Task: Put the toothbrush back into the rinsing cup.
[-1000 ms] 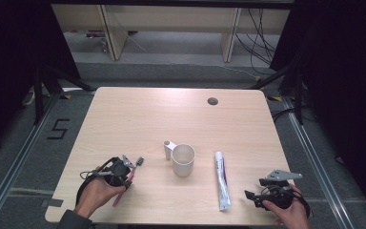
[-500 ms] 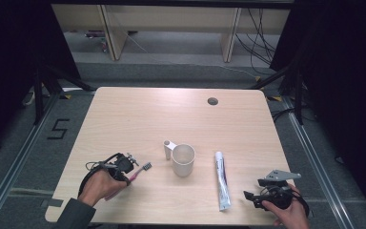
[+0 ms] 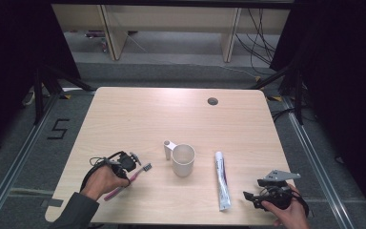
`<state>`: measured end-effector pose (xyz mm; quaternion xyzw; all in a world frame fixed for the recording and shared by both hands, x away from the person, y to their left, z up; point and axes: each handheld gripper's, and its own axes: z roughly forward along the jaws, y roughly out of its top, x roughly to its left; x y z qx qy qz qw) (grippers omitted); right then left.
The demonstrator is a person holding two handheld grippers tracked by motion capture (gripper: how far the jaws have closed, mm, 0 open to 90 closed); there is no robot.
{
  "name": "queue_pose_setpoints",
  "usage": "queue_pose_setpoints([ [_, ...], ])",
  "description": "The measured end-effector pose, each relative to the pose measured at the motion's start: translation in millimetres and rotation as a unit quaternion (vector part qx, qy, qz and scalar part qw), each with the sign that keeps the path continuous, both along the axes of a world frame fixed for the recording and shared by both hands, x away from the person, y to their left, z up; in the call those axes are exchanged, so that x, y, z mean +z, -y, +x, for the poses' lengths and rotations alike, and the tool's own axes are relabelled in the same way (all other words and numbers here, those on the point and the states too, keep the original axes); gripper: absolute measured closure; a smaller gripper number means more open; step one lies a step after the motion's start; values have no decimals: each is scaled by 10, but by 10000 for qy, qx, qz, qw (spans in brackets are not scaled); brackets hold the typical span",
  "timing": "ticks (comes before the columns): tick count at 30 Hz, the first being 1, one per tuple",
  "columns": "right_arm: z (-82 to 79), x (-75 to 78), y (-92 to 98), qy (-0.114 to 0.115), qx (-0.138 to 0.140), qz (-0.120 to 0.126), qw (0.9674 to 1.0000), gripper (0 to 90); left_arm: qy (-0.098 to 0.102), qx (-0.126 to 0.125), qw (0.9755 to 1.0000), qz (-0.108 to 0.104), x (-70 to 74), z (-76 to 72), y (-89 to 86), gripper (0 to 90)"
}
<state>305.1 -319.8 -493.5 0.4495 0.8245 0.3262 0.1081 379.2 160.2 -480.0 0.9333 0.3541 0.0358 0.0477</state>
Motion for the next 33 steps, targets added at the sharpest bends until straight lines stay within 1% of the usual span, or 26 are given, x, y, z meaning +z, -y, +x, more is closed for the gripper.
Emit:
queue_pose_setpoints([
  [3,10,-14,4,26,44,98,9999,219,-10,-55,10000,-2,3,-3,11,833],
  [5,2,-12,-2,-20,0,146,9999,220,49,-53,10000,-35,8,-5,7,833],
  [6,8,-10,1,14,20,122,9999,220,114,-58,9998,-131,39,-6,-10,833],
  [7,2,-7,-2,-45,-22,122,9999,220,175,-27,9996,-217,54,-16,-19,834],
  [9,1,-11,-2,-30,-17,151,9999,220,146,-45,9995,-260,80,-20,-32,834],
  [10,-1,-18,-1,0,-49,136,9999,220,271,-15,9989,-394,117,-36,-57,834],
  [12,5,-15,4,65,-36,120,9999,220,318,-21,9985,-440,134,-42,-67,834],
  [14,7,-9,10,78,-21,104,9999,220,378,-47,9978,-547,174,-55,-86,834],
  [15,8,-11,10,94,-17,120,9999,220,497,-28,9966,-659,201,-63,-96,834],
  [16,16,-11,17,110,-9,95,9999,220,509,-14,9961,-721,215,-67,-103,834],
  [17,17,-11,17,106,-13,97,9999,220,661,-55,9941,-856,262,-68,-125,834],
  [18,23,-21,26,179,40,68,9998,220,723,-81,9931,-919,286,-71,-134,834],
  [19,23,-21,26,179,40,68,9998,220,723,-81,9931,-919,286,-71,-134,834],
  [20,31,-26,30,252,76,51,9996,220,805,-50,9915,-1021,313,-77,-141,834],
  [21,7,-9,7,52,-102,141,9998,221,921,-8,9890,-1154,334,-82,-147,834],
  [22,16,-11,16,100,-44,103,9999,221,1112,18,9853,-1296,386,-88,-161,834],
  [23,16,-11,16,100,-44,103,9999,221,1112,18,9853,-1296,386,-88,-161,834],
  [25,20,-12,27,128,-12,110,9999,221,1283,79,9805,-1489,449,-91,-179,834],
  [26,7,-8,9,-10,-113,196,9997,221,1485,119,9746,-1672,476,-90,-189,834],
  [27,7,-8,8,-25,-112,191,9998,221,1634,188,9710,-1738,487,-93,-185,833],
  [28,11,-10,13,15,-70,182,9998,221,1634,188,9710,-1738,487,-93,-185,834],
  [29,26,-19,33,124,18,124,9998,221,1698,201,9692,-1774,511,-95,-193,834],
  [30,24,-13,30,104,-18,135,9999,221,1755,234,9664,-1862,524,-97,-193,834],
  [31,24,-13,30,104,-18,135,9999,221,1817,265,9631,-1968,541,-103,-194,834],
  [32,32,-15,37,177,9,113,9998,221,1914,324,9578,-2121,540,-109,-186,833],
  [33,33,-17,40,198,26,110,9997,221,2106,367,9510,-2236,537,-122,-163,833],
])
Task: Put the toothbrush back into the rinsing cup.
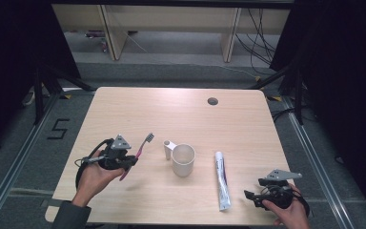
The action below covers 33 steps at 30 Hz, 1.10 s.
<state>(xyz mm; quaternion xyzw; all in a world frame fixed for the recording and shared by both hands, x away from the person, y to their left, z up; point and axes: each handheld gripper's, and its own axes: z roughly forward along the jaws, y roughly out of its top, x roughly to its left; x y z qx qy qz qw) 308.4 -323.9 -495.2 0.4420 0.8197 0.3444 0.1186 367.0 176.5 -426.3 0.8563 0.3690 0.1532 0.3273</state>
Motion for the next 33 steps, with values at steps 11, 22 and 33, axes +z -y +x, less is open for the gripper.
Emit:
queue_pose_setpoints([
  [11,-9,1,-5,-102,-48,79,9999,221,666,281,9952,-663,22,18,16,833],
  [22,-7,-1,-7,-77,-92,65,9999,221,1072,589,9859,-1142,66,52,15,834],
  [33,5,-14,-1,-22,-46,96,9999,221,1388,574,9746,-1659,143,145,101,833],
])
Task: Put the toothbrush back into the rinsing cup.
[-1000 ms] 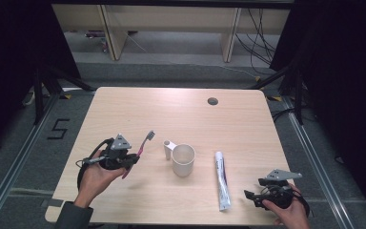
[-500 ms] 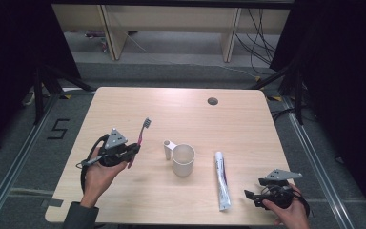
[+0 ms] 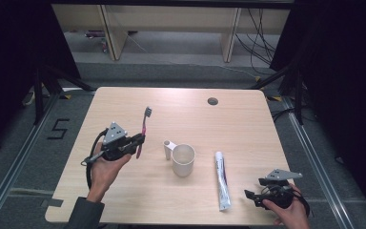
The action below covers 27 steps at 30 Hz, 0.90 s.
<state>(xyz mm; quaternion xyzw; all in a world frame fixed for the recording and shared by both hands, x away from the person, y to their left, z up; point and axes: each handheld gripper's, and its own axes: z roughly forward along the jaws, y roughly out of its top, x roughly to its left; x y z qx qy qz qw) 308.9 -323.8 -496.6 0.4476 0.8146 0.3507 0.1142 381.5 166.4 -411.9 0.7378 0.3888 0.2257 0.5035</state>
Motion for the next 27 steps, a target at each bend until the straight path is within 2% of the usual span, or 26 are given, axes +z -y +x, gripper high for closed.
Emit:
queue_pose_setpoints([
  [2,3,-6,9,89,24,-76,9999,221,73,76,9999,-91,30,22,24,833],
  [5,-7,5,-2,-62,-43,3,10000,221,197,83,9995,-239,80,57,80,833],
  [8,-9,8,-4,-62,-47,14,10000,221,235,46,9993,-302,109,88,146,833],
  [11,-1,2,6,17,11,-35,10000,221,277,-16,9991,-325,133,117,229,833],
  [13,-10,9,-2,-62,-42,9,10000,221,291,-24,9991,-308,144,121,258,833],
  [17,-4,3,5,-9,-6,-27,10000,221,366,-106,9987,-345,185,149,369,833],
  [20,-6,3,0,-56,-26,4,10000,221,419,-142,9985,-332,209,176,440,833],
  [22,-3,3,6,-8,-3,-32,10000,221,426,-169,9983,-369,213,203,497,833],
  [27,-7,4,4,-64,-20,12,10000,221,426,-227,9980,-407,194,252,586,833],
])
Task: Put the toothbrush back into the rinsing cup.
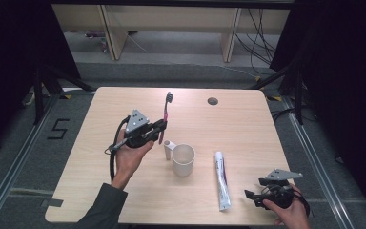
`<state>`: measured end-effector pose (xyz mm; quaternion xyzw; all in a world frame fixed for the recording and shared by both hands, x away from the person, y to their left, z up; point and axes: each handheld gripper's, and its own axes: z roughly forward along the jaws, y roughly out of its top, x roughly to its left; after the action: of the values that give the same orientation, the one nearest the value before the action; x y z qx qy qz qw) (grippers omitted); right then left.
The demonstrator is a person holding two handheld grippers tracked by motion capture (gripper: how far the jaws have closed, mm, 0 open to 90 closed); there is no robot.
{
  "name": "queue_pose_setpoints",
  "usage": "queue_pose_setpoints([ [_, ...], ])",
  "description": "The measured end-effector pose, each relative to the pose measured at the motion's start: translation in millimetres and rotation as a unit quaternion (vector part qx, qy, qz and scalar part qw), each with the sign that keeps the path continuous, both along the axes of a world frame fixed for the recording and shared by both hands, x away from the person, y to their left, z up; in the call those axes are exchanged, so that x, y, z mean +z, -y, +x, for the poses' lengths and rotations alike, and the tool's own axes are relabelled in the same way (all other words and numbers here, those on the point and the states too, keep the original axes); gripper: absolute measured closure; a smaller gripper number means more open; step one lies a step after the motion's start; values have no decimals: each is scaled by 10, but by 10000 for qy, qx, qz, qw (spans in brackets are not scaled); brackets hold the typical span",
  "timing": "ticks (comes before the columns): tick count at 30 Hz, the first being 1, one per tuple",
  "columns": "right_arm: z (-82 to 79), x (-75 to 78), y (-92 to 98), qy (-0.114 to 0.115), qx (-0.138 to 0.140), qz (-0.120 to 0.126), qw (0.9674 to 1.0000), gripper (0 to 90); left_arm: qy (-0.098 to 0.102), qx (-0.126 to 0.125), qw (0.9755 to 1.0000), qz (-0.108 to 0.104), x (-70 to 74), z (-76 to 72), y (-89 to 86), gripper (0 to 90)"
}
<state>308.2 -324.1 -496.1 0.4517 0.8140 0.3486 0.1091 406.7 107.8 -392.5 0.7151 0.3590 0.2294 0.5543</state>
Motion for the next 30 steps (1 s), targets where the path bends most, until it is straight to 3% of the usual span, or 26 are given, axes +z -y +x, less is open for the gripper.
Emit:
queue_pose_setpoints([
  [3,2,4,6,33,-1,-80,10000,221,11,-7,10000,-25,-10,22,33,833],
  [17,1,0,-2,13,12,-7,10000,221,-48,-82,9999,-74,-125,110,145,832],
  [19,7,-10,5,106,54,-61,9999,221,-66,-73,9999,-39,-137,112,149,832],
  [30,-5,7,-4,-9,24,-27,10000,221,-134,-134,9998,25,-288,111,152,830],
])
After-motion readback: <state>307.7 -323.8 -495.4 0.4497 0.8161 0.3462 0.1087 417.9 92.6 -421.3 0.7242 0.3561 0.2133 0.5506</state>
